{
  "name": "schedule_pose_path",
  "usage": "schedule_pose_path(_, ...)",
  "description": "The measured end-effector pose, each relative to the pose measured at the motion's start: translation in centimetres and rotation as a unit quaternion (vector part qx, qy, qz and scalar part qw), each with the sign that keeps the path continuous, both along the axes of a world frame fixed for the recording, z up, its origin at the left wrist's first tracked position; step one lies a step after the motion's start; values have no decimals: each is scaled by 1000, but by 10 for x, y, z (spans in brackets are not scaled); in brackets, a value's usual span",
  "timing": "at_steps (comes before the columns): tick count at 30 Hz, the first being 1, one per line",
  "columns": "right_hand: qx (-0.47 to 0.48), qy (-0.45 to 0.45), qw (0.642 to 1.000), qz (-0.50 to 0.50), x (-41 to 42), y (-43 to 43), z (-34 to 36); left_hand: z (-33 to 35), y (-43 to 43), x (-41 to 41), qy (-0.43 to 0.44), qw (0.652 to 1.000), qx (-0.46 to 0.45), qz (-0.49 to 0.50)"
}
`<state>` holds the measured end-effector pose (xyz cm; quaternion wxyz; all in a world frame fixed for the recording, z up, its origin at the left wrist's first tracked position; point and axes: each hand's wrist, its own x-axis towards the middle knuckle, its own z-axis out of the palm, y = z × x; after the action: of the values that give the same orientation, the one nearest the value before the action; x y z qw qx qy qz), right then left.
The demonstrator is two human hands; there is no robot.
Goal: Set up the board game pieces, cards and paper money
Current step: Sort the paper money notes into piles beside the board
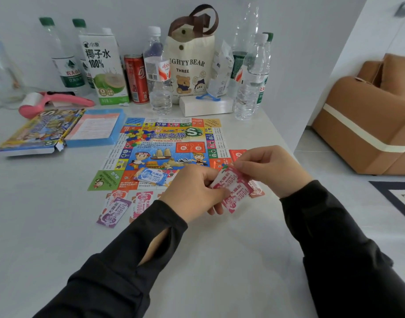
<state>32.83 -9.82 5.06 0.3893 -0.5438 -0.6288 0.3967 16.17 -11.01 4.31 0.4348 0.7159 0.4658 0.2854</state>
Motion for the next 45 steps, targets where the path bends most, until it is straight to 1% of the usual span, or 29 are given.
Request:
schedule_pose_path(4, -3, 73, 996, -53, -2, 4, -3, -2, -1, 1, -23, 999, -35, -11)
schedule_pose_path(8, 0, 144, 982, -122, 2, 7, -6, -7, 4, -1, -43, 998, -50, 18)
schedule_pose_path(11, 3, 156, 975, -160, 5, 10, -8, -9, 7, -3, -57, 995, -54, 62)
schedule_pose_path(15, 1, 132, 972, -193, 9, 13, -12, -6, 8, -3, -97, 987, -69, 104)
schedule_pose_path(17, 6, 97, 975, -202, 12, 13, -13, -7, 9, -4, -103, 986, -68, 116)
schedule_pose_path(18, 19, 60, 976, -210, 14, 14, -13, -7, 9, -4, -107, 985, -68, 119)
schedule_pose_path(21, 80, -90, 964, -236, 18, 15, -15, -8, 9, -3, -118, 983, -69, 126)
schedule_pose_path(22, 87, -130, 960, -234, 19, 15, -16, -8, 9, -3, -123, 981, -69, 129)
schedule_pose_path(25, 49, -227, 955, -183, 18, 16, -22, -9, 9, -3, -135, 979, -71, 138)
schedule_pose_path(28, 1, -315, 940, -133, 12, 18, -26, -9, 8, -3, -154, 974, -86, 139)
schedule_pose_path(31, -12, -355, 924, -144, 9, 20, -29, -8, 7, -1, -174, 970, -103, 136)
schedule_pose_path(34, 27, -375, 911, -168, 9, 20, -33, -8, 6, -1, -180, 968, -107, 135)
schedule_pose_path(36, 83, -353, 909, -203, 8, 19, -32, -8, 6, -2, -183, 968, -108, 136)
schedule_pose_path(37, 119, -325, 911, -224, 5, 17, -31, -8, 6, -4, -184, 967, -108, 136)
schedule_pose_path(39, 178, -245, 921, -246, -5, 12, -25, -6, 7, -8, -186, 968, -97, 134)
schedule_pose_path(40, 191, -197, 930, -246, -13, 9, -21, -5, 6, -11, -187, 970, -88, 131)
schedule_pose_path(41, 190, -145, 941, -241, -22, 6, -18, -4, 7, -15, -187, 971, -77, 129)
schedule_pose_path(43, 157, -43, 962, -218, -40, -1, -11, -2, 8, -25, -185, 973, -50, 130)
schedule_pose_path(45, 116, 46, 974, -190, -56, -6, -8, -2, 12, -37, -183, 972, -28, 144)
